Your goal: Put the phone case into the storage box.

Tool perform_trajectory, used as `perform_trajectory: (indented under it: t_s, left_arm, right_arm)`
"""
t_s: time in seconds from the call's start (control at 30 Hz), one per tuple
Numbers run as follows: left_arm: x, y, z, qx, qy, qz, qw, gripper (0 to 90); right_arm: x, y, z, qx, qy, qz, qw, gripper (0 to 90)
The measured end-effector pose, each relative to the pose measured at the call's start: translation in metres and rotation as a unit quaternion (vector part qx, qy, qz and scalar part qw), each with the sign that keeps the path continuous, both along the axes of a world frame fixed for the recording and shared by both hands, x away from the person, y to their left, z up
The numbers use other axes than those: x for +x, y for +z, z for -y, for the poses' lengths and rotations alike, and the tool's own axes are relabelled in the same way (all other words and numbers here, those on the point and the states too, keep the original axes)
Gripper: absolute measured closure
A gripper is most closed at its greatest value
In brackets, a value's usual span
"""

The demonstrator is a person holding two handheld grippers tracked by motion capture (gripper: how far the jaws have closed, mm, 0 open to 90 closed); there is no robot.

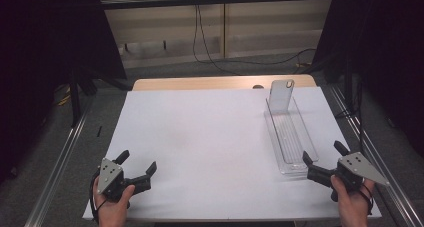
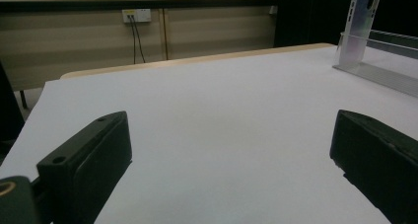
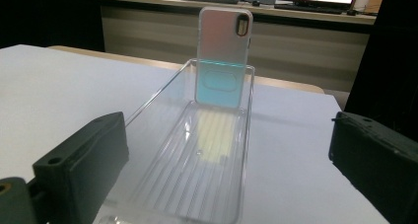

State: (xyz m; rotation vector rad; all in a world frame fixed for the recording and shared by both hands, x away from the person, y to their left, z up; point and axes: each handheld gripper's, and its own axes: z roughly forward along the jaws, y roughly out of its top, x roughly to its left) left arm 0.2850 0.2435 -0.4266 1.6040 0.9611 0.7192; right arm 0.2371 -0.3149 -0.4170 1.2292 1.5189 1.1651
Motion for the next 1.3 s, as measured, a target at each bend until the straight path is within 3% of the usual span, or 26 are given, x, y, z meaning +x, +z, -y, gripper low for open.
perform_trajectory:
  t_s: [0.37,0.53,0.7,0.8,0.93,1.3]
  left_arm:
    - [-0.002,-0.002,0.004,0.018,-0.012,-0.006,0.9997,2.4]
    - [-0.005,-0.001,0.002,0.011,-0.007,-0.002,0.9999,2.4]
    - [-0.004,-0.002,0.001,0.013,-0.003,-0.006,0.9999,2.5]
    - [-0.004,-0.002,0.003,0.012,-0.008,-0.005,0.9999,2.4]
    - [-0.003,-0.002,0.002,0.012,-0.005,-0.009,0.9999,2.4]
    - [0.002,-0.002,0.002,0.001,-0.007,-0.013,0.9999,2.4]
  right_arm:
    - [-0.016,-0.01,-0.005,0.002,-0.003,0.0,1.0,0.7]
    - [-0.019,-0.017,-0.003,-0.003,-0.007,-0.006,0.9999,0.7]
    - [-0.028,-0.017,0.004,0.009,-0.02,-0.001,0.9998,0.0]
    - [-0.029,-0.018,0.006,0.007,-0.028,-0.004,0.9996,0.7]
    - [-0.028,-0.019,0.003,0.006,-0.013,-0.007,0.9999,0.4]
    - [-0.024,-0.018,0.004,0.017,-0.006,-0.009,0.9998,0.4]
